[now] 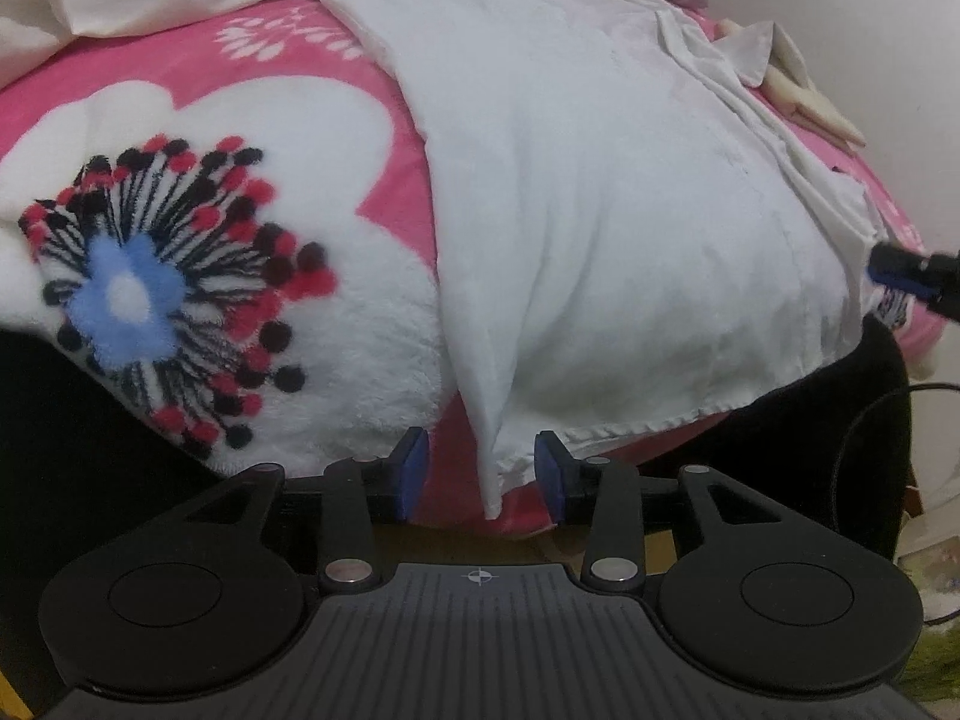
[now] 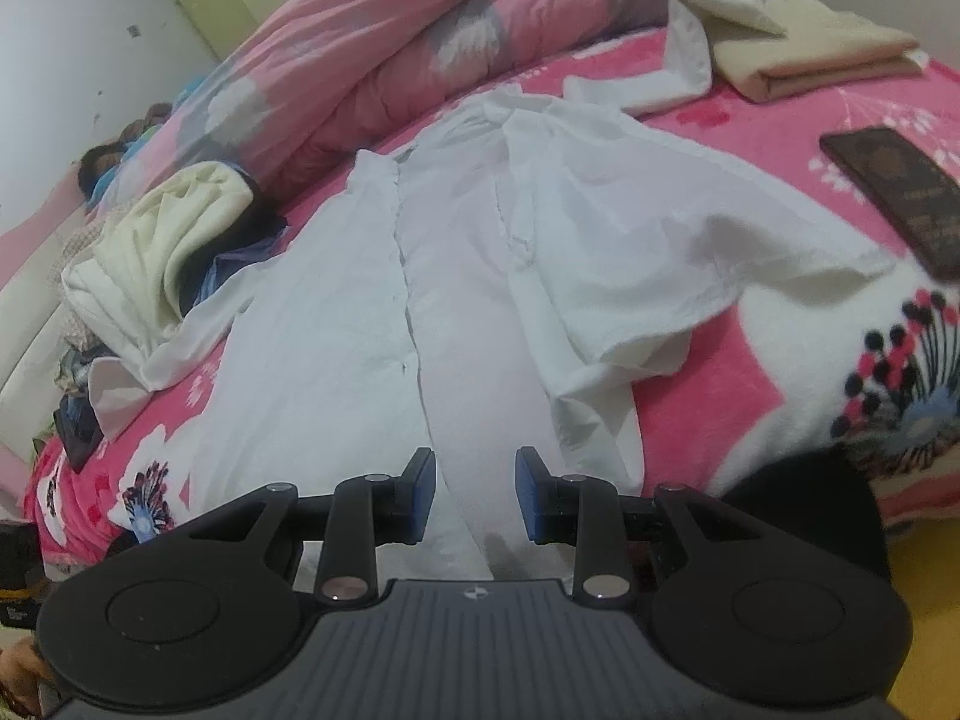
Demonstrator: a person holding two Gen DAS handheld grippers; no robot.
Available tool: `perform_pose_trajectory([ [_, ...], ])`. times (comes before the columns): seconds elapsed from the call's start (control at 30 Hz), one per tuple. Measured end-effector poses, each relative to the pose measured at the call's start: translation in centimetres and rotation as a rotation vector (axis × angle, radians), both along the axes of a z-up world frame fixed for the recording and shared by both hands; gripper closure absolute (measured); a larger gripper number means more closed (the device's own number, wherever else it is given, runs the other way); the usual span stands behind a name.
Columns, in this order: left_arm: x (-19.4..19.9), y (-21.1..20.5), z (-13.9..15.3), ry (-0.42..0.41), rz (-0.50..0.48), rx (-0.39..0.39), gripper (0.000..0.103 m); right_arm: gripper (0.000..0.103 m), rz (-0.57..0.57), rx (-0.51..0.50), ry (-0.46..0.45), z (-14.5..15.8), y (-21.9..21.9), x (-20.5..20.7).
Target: Fold clothes
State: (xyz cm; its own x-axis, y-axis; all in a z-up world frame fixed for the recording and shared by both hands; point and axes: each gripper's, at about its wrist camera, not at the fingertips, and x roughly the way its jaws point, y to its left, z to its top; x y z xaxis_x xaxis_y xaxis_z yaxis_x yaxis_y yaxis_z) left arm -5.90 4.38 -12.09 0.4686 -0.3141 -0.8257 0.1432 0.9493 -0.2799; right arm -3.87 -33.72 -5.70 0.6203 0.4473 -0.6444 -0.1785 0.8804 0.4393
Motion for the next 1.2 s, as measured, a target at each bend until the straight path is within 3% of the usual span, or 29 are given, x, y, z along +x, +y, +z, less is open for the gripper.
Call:
perform_pose_trajectory([
  [0.37,0.1,0.6,-1.1,0.033,0.002,-0.04,0.065,0.073,0.201,-0.096,-0.128,1.6,5.7,3.5],
  [0.53,-0.4,1.3,-1.5,0.056,-0.011,-0.059,0.065,0.075,0.214,-0.228,-0.057,-1.2,6.9,4.8],
  [0.63,-0.9,2.3,-1.0,0.067,-0.024,-0.073,0.065,0.076,0.204,-0.228,-0.06,-0.7,6.9,4.6],
  [0.73,-1.5,3.5,0.3,0.059,-0.03,-0.088,0.064,0.076,0.221,-0.187,-0.131,1.0,7.1,4.1],
  [1.0,-0.6,6.8,4.9,-0.09,0.048,-0.076,0.055,0.076,0.321,-0.241,-0.131,-2.5,9.5,4.5],
  [1.2,2.7,9.1,7.2,-0.191,0.165,0.041,0.052,0.076,0.288,-0.184,-0.203,0.0,9.2,3.8],
])
